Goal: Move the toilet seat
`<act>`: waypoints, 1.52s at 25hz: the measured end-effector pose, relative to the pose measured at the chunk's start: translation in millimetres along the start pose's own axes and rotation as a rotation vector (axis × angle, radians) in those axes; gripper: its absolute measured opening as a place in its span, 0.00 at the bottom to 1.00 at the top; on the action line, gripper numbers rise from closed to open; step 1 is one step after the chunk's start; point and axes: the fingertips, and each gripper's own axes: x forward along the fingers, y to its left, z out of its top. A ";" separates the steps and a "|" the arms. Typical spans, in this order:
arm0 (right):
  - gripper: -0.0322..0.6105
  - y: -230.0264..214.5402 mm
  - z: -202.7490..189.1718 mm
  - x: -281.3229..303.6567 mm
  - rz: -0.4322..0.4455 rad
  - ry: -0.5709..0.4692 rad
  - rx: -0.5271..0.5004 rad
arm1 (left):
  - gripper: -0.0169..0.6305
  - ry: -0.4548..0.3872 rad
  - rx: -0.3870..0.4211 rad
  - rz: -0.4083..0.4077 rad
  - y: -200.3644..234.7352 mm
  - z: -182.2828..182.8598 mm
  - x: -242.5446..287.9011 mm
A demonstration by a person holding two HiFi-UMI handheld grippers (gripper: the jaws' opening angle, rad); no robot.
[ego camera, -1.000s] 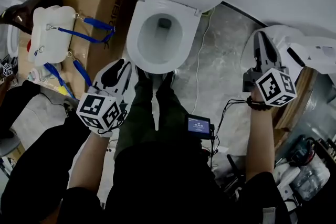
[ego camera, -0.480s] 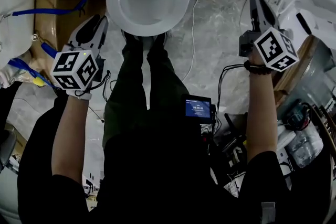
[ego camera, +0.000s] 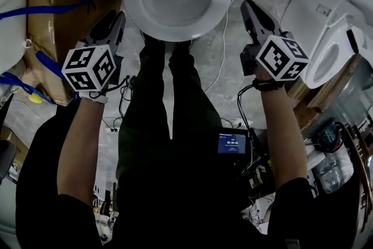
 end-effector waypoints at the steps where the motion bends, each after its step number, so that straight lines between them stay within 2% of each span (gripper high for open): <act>1: 0.14 2.8 -12.5 9.7 0.007 0.026 0.003 | 0.18 0.006 -0.005 0.004 4.8 -5.4 4.8; 6: 0.15 -4.7 -80.0 38.9 -0.035 0.181 0.017 | 0.18 0.067 -0.054 -0.011 19.4 -35.9 25.4; 9: 0.32 -11.3 -112.7 43.7 -0.060 0.250 0.072 | 0.20 0.109 -0.062 -0.029 22.3 -47.8 35.9; 13: 0.43 -22.8 -148.5 47.3 -0.121 0.282 0.181 | 0.31 0.160 -0.066 -0.044 31.1 -69.4 50.0; 16: 0.47 -25.5 -172.1 49.7 -0.136 0.293 0.300 | 0.37 0.213 -0.075 -0.062 33.7 -87.8 57.9; 19: 0.48 -24.9 -191.9 54.0 -0.122 0.313 0.361 | 0.39 0.262 -0.105 -0.087 29.3 -104.7 66.7; 25: 0.49 -4.6 -243.3 63.3 -0.057 0.375 0.502 | 0.40 0.402 -0.258 -0.165 16.5 -159.8 77.8; 30: 0.49 8.5 -254.0 76.5 -0.023 0.341 0.605 | 0.40 0.394 -0.364 -0.188 7.5 -168.2 87.5; 34: 0.49 9.3 -258.6 85.1 -0.036 0.313 0.684 | 0.40 0.395 -0.376 -0.200 2.2 -170.2 95.2; 38: 0.49 16.5 -248.6 92.9 -0.002 0.259 0.770 | 0.40 0.404 -0.379 -0.210 0.8 -171.4 98.6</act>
